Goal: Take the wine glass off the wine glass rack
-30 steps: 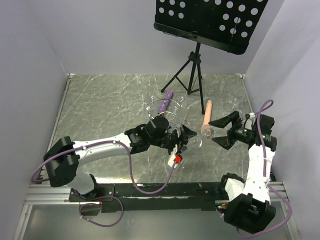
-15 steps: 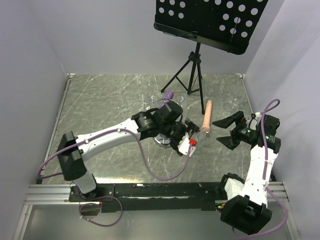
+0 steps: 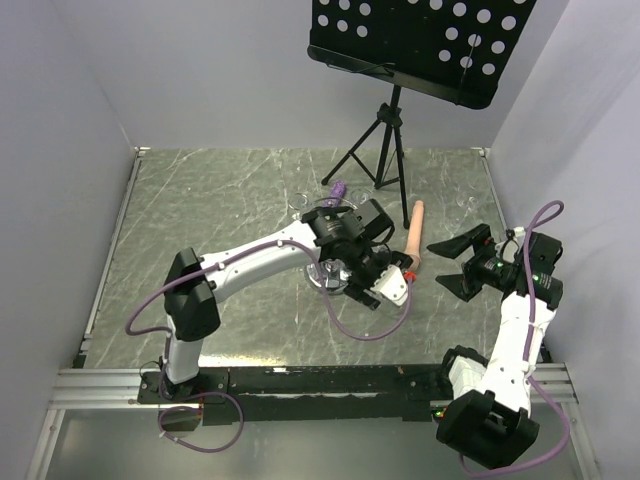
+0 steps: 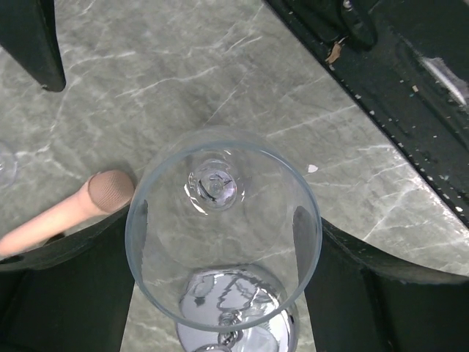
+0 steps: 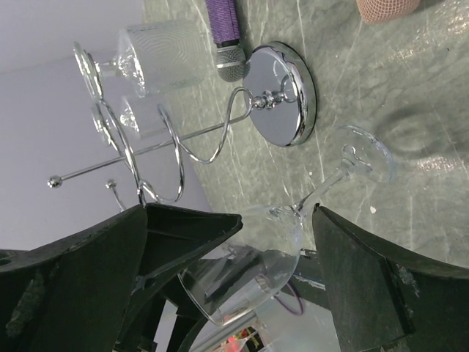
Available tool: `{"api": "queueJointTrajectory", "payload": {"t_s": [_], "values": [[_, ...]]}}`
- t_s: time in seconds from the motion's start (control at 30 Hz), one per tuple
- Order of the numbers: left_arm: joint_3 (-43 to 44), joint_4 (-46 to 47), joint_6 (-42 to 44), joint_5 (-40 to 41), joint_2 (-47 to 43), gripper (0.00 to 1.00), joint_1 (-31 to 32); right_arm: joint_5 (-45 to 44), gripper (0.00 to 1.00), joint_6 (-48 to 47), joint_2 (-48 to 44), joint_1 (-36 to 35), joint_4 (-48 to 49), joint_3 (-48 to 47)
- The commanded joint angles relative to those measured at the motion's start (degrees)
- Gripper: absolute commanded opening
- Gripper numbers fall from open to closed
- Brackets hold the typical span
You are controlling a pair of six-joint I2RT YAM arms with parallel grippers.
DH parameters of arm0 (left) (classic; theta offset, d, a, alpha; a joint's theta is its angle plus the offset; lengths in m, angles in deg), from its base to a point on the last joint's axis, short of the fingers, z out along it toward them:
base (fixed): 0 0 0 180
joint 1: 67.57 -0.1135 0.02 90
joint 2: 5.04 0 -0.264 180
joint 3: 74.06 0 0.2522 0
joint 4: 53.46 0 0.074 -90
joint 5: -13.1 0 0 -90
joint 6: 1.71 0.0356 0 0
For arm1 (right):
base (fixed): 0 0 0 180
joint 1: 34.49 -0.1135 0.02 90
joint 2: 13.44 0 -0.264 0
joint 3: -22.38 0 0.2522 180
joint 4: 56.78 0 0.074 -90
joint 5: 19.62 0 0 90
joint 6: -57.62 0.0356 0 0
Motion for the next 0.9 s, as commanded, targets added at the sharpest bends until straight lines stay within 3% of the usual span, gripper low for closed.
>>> {"api": "queueJointTrajectory", "payload": {"t_s": [0.0,0.5,0.83,0.87], "values": [[5.90,-4.96,-0.64,-5.62,1.73,0.56,-0.83,-0.07,1.00,-1.74,-0.99,0.70,-1.57,-0.66],[12.68,-12.00,-2.31,-5.19,10.87,0.59,-0.83,0.46,1.00,-0.51,-1.07,1.23,0.89,-0.49],[8.19,-4.62,-5.65,-3.96,8.07,0.81,-0.21,0.55,1.00,-0.16,-0.72,1.67,0.97,-0.40],[8.10,-4.09,-5.65,-3.96,7.80,0.96,-0.21,0.55,1.00,-0.24,-0.64,1.84,0.89,-0.57]]}}
